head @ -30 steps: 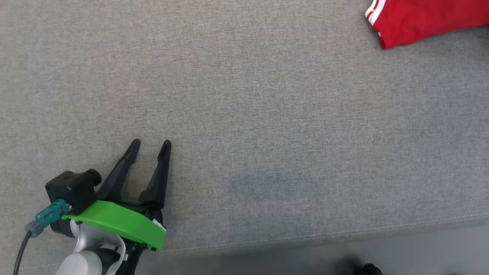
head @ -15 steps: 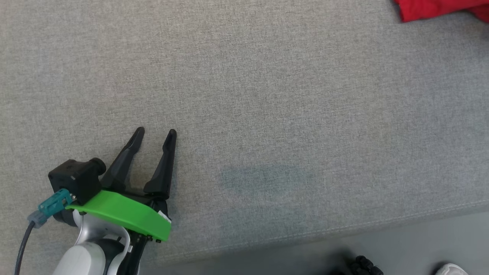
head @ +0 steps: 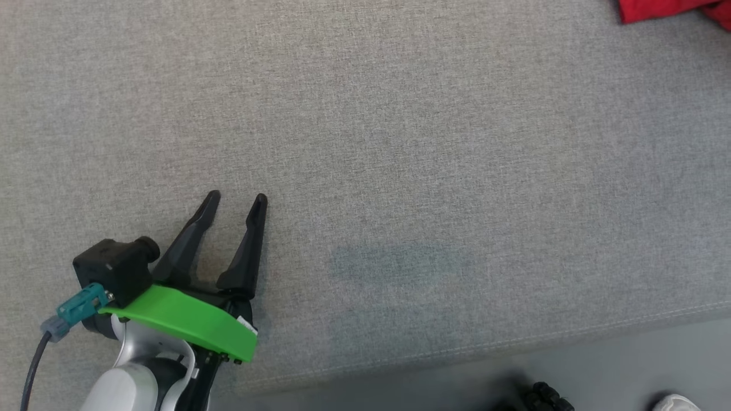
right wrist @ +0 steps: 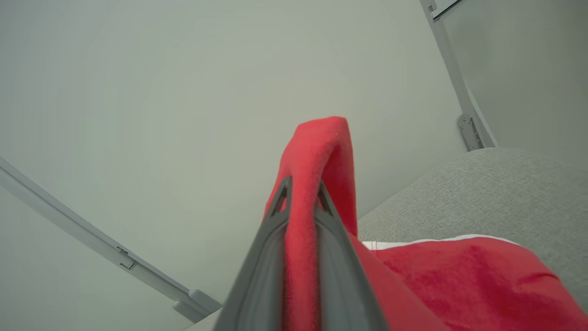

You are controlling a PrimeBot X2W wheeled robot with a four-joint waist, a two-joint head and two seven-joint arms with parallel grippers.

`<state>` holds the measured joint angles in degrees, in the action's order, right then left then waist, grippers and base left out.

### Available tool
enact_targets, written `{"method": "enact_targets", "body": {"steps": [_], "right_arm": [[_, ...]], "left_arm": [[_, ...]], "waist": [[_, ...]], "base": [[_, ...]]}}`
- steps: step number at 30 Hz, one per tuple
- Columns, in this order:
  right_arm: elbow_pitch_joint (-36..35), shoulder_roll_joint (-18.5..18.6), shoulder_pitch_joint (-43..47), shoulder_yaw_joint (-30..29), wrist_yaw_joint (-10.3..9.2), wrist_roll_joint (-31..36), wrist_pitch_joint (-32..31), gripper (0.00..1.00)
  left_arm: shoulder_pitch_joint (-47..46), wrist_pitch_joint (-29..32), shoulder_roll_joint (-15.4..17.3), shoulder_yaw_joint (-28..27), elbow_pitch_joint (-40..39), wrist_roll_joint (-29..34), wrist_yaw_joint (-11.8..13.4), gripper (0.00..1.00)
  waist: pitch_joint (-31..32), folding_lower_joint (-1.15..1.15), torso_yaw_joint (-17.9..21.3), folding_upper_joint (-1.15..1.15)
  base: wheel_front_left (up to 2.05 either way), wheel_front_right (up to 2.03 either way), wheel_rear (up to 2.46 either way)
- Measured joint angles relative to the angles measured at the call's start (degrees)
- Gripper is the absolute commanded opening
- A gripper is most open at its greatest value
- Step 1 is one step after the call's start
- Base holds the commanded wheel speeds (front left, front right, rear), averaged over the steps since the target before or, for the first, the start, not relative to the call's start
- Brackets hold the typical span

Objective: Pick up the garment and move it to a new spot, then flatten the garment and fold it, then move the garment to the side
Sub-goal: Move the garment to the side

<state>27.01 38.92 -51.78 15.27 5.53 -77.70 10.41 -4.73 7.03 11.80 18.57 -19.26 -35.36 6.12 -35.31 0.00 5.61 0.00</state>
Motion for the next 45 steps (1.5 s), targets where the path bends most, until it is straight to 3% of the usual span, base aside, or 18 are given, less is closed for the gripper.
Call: {"method": "enact_targets", "body": {"steps": [19, 28, 30, 31, 32, 36, 40, 45], "right_arm": [[7.94, -6.19, 6.09, -2.59, 0.99, -1.89, 3.69, 0.00], [9.02, -5.79, 4.77, -4.32, 1.00, 1.60, 4.12, 0.00], [9.06, -5.90, 4.08, -4.49, 1.00, 2.25, 4.19, 0.06], [9.06, -5.93, 3.79, -4.55, 1.00, 2.66, 4.19, 0.23], [9.11, -6.01, 3.53, -4.57, 1.00, 3.18, 4.19, 0.32], [9.24, -6.11, 2.42, -5.52, 1.00, 5.01, 4.19, 0.17], [9.65, -6.48, 1.33, -6.81, 1.00, 6.33, 4.19, 0.09], [10.72, -6.94, 1.18, -8.99, 1.00, 7.77, 4.19, 0.18]], "left_arm": [[1.45, 2.03, 2.37, -3.34, -3.35, 2.01, 0.71, 1.00], [0.90, 3.04, 2.01, -2.45, -4.01, 2.36, 0.79, 1.00], [0.83, 3.10, 1.78, -2.12, -4.00, 2.36, 0.79, 1.00], [0.83, 3.21, 1.56, -1.96, -4.00, 2.36, 0.79, 1.00], [0.83, 3.32, 1.37, -1.88, -4.00, 2.36, 0.78, 1.00], [0.82, 3.58, 0.31, -1.42, -3.99, 2.36, 0.78, 1.00], [0.90, 3.58, -0.14, -1.49, -4.11, 2.36, 0.59, 1.00], [1.02, 3.58, -0.35, -1.79, -4.41, 2.36, 0.58, 1.00]], "waist": [[-1.06, 0.00, 7.57, 0.00], [-1.59, 0.00, 7.28, 0.00], [-1.61, 0.00, 6.78, 0.00], [-1.62, 0.00, 6.52, 0.00], [-1.64, 0.00, 6.24, 0.00], [-1.70, 0.00, 5.10, 0.00], [-1.93, 0.00, 4.22, 0.00], [-2.20, 0.00, 4.13, 0.00]], "base": [[0.00, 0.00, 0.00], [0.00, 0.00, 0.00], [0.00, 0.00, 0.00], [0.00, 0.00, 0.00], [0.00, 0.00, 0.00], [0.00, 0.00, 0.00], [0.00, 0.00, 0.00], [0.00, 0.00, 0.00]]}}
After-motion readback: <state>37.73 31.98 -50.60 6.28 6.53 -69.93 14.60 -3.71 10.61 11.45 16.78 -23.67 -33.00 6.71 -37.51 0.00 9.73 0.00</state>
